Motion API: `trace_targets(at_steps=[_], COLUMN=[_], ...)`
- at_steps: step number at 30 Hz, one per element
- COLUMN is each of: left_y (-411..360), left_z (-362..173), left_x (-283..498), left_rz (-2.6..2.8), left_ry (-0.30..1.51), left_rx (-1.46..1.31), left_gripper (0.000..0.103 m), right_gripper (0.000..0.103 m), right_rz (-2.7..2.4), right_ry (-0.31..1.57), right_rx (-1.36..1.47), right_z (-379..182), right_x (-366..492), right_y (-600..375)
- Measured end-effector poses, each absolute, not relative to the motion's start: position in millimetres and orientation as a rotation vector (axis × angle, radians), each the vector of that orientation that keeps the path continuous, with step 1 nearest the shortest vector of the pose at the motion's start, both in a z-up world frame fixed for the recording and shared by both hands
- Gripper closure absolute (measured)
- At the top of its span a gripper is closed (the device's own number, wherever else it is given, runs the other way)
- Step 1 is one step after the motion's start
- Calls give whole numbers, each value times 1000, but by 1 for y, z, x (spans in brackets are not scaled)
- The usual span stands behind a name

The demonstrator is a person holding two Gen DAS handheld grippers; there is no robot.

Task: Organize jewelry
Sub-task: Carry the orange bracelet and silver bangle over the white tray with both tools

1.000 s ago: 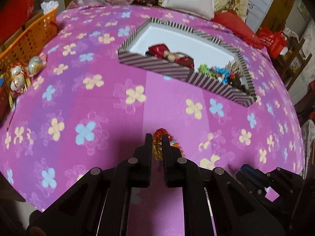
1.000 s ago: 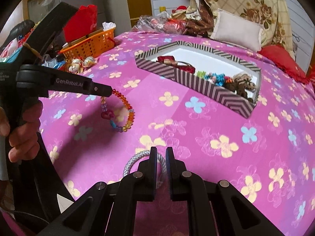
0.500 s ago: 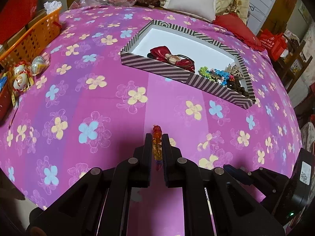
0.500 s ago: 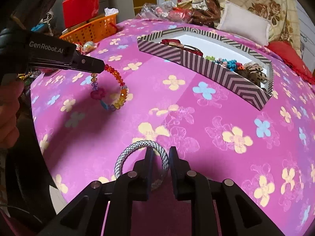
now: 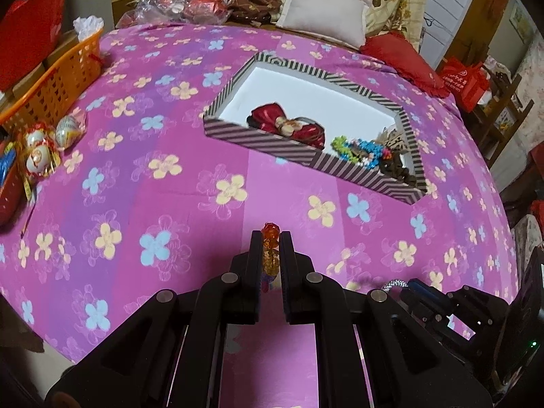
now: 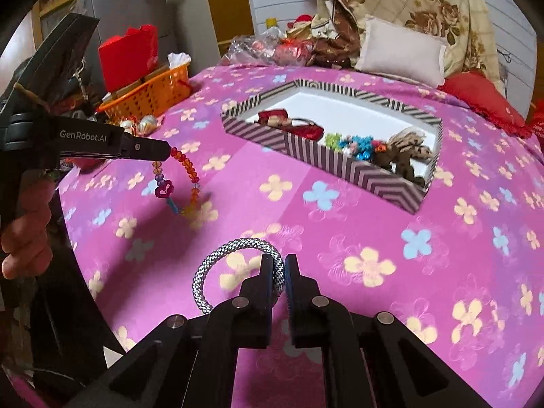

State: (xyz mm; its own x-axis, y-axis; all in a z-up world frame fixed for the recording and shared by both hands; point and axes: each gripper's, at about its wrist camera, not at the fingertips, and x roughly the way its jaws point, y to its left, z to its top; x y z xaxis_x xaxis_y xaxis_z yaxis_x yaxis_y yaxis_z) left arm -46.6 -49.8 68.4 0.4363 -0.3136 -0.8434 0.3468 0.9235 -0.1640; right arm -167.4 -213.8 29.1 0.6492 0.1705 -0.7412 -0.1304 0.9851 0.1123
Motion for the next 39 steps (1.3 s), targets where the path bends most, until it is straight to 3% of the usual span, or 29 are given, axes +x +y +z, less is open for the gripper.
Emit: trace_targets(at_steps=[17,39], left_y=[-90,-169], left_z=[112,109], left_x=[-24,52], left_rz=[-425,-455], left_ry=[949,948], left_rx=[116,148], left_gripper=[95,95], right_gripper=[97,97], right_rz=[140,35], right_ry=[812,810], right_rx=[34,114], right_z=[47,52], right_x=[-141,-53], right_y=[-231,-299])
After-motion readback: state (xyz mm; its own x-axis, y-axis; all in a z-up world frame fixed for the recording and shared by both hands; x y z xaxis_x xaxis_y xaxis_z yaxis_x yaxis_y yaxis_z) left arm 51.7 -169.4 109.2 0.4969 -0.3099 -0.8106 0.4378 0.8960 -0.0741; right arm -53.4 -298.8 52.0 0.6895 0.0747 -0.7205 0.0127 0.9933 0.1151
